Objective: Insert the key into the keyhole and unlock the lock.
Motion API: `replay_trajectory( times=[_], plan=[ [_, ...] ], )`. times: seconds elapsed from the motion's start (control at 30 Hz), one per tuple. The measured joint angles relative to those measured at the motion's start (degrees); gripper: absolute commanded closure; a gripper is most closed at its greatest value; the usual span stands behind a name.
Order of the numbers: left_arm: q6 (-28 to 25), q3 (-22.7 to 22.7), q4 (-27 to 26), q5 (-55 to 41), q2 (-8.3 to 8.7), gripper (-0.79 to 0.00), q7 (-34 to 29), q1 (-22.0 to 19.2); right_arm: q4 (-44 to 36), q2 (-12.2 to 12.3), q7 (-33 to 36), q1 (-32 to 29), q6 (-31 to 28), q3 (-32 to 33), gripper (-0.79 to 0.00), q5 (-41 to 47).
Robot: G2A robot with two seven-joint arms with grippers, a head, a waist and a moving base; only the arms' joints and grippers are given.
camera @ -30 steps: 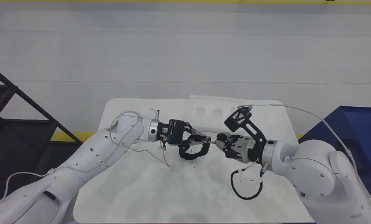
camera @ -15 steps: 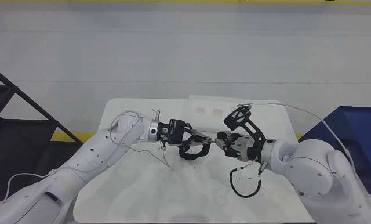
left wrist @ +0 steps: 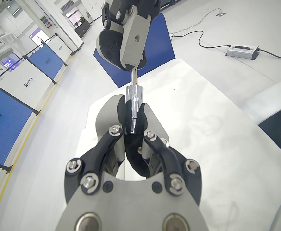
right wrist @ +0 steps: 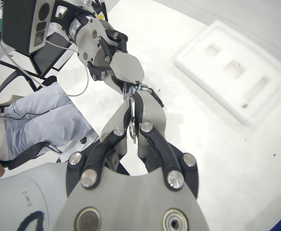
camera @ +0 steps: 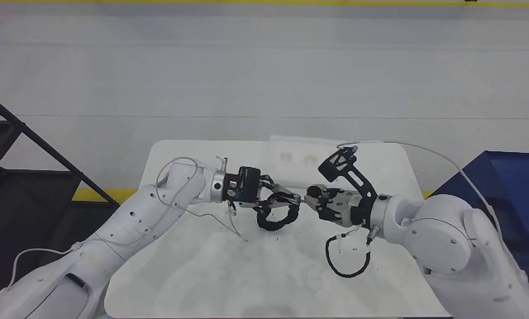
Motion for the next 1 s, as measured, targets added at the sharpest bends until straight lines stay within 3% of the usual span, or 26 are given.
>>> replay_trajectory(
  times=[0.57,1.0],
  plan=[
    [-1.56,-0.08,2.84,0.51,-0.97,0.0,6.72,0.1,3.71,-0.07,-1.83,0.82,-2.75,0.89,0.0,7.01],
    [-0.9,1.79,3.6,-4.09,-1.25,0.0,7.48,-0.44,7.49,-0.13,-2.84,1.46,-6.3,1.61,0.0,14.97]
  ],
)
